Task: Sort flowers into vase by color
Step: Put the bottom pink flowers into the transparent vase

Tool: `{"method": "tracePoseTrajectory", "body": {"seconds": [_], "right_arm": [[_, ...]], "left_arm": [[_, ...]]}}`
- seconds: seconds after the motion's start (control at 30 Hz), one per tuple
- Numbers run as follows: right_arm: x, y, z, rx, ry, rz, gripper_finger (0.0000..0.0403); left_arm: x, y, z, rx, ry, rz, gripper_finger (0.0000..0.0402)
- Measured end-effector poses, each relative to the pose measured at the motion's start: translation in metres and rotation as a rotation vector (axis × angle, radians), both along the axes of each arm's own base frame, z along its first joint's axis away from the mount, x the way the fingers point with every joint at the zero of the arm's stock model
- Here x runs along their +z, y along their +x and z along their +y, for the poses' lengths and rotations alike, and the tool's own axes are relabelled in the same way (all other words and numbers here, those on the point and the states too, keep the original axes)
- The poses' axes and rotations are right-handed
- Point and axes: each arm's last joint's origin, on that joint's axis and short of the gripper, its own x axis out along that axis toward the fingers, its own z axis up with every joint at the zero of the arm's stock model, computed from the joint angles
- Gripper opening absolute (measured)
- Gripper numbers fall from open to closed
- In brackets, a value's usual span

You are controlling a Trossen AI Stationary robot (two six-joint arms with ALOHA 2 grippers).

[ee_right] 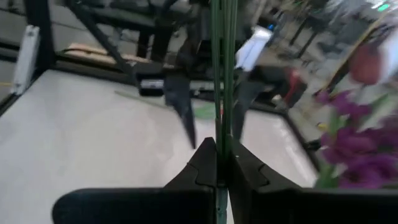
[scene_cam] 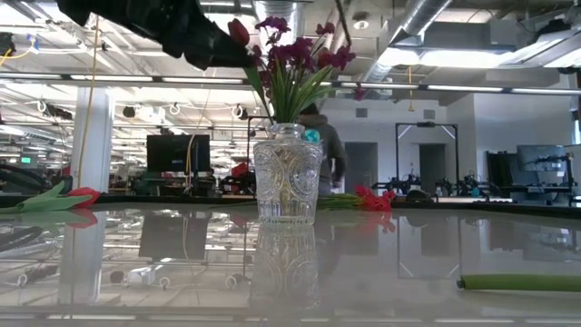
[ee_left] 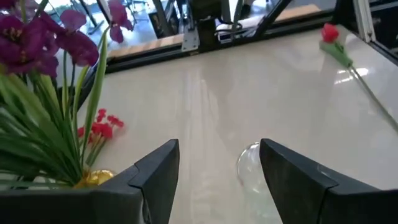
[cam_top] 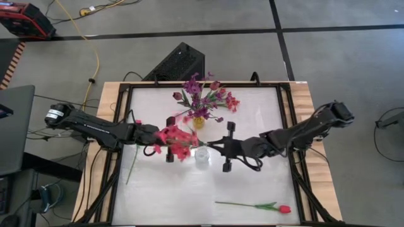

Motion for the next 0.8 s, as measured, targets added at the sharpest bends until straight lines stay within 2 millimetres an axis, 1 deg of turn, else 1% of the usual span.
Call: {"method": "tracePoseTrajectory", "body": {"seconds": [0.07, 0.2, 0.23, 0.3, 0.37, 0.4, 0.53, 0.6, 0.67, 0.8], "right_arm": [[0.002, -0.006, 0.006, -0.032, -0.036, -0.027, 0.0037], [0.005, -0.017, 0.016, -0.026, -0.049, -0.17, 0.0037], [0.005, -0.018, 0.015, -0.026, -0.037, -0.21, 0.0037], [0.0, -0.016, 0.01, -0.041, -0.011, -0.266, 0.0037], [-0.009, -0.009, 0.001, -0.067, 0.011, -0.264, 0.0037], [-0.014, -0.004, -0.003, -0.067, 0.029, -0.248, 0.0037], [-0.033, 0.015, -0.018, 0.025, 0.145, -0.215, 0.0037], [-0.041, 0.023, -0.022, 0.052, 0.182, -0.19, 0.0037], [-0.049, 0.029, -0.024, 0.055, 0.196, -0.172, 0.0037], [-0.054, 0.04, -0.026, 0.087, 0.219, -0.198, 0.0037]], "left_arm": [[-0.006, -0.002, 0.002, 0.015, -0.012, -0.008, 0.0212], [-0.026, -0.01, 0.01, 0.056, -0.096, -0.021, 0.0212], [-0.028, -0.012, 0.01, 0.032, -0.129, -0.05, 0.0212], [-0.024, -0.012, 0.005, -0.081, -0.179, -0.154, 0.0212], [-0.016, -0.014, -0.002, -0.187, -0.207, -0.264, 0.0212], [-0.012, -0.014, -0.005, -0.214, -0.208, -0.307, 0.0212], [0.001, -0.017, -0.017, -0.27, -0.207, -0.428, 0.0212], [0.005, -0.017, -0.021, -0.257, -0.209, -0.443, 0.0212], [0.005, -0.017, -0.022, -0.203, -0.206, -0.447, 0.0212], [0.006, -0.017, -0.02, -0.1, -0.217, -0.465, 0.0212]]}}
